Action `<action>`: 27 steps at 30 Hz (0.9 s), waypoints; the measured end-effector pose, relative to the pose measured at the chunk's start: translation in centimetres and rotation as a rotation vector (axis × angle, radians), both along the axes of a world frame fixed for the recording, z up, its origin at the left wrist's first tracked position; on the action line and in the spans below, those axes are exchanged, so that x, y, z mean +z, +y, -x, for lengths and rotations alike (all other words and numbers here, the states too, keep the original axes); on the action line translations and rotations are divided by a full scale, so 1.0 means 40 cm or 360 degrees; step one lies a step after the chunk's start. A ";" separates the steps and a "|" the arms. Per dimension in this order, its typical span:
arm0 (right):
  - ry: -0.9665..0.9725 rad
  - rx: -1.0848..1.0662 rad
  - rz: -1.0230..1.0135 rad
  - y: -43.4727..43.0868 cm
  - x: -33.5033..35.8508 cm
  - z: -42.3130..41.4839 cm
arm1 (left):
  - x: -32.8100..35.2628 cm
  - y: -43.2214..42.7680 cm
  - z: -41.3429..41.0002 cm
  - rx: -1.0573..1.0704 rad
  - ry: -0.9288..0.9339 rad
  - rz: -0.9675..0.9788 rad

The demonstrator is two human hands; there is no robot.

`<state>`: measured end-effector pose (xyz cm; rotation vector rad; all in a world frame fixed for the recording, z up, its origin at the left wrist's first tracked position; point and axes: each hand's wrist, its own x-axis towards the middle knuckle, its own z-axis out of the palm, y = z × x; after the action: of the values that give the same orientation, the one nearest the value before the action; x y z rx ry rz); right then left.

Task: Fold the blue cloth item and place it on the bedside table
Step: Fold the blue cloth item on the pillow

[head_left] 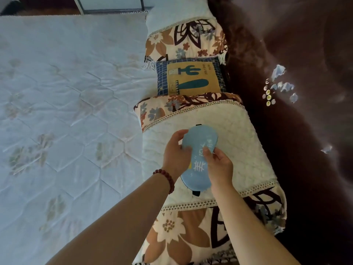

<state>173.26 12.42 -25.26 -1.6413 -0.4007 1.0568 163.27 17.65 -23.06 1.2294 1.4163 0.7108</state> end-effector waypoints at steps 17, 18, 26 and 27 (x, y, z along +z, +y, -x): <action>0.0137 0.0133 0.0395 0.016 -0.174 -0.054 | -0.223 -0.004 -0.041 -0.0188 0.0345 0.0154; 0.0195 0.0130 0.0383 0.016 -0.173 -0.058 | -0.220 -0.001 -0.043 -0.0187 0.0335 0.0160; 0.0115 -0.0138 0.0228 0.015 -0.149 -0.064 | -0.194 -0.003 -0.053 -0.0201 0.0168 0.0120; 0.0117 -0.0160 0.0184 0.016 -0.138 -0.068 | -0.192 -0.001 -0.056 -0.0231 0.0134 0.0103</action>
<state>175.96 13.07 -30.79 -1.7006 -0.2098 1.0778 165.53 17.59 -30.72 1.3094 1.3916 0.5155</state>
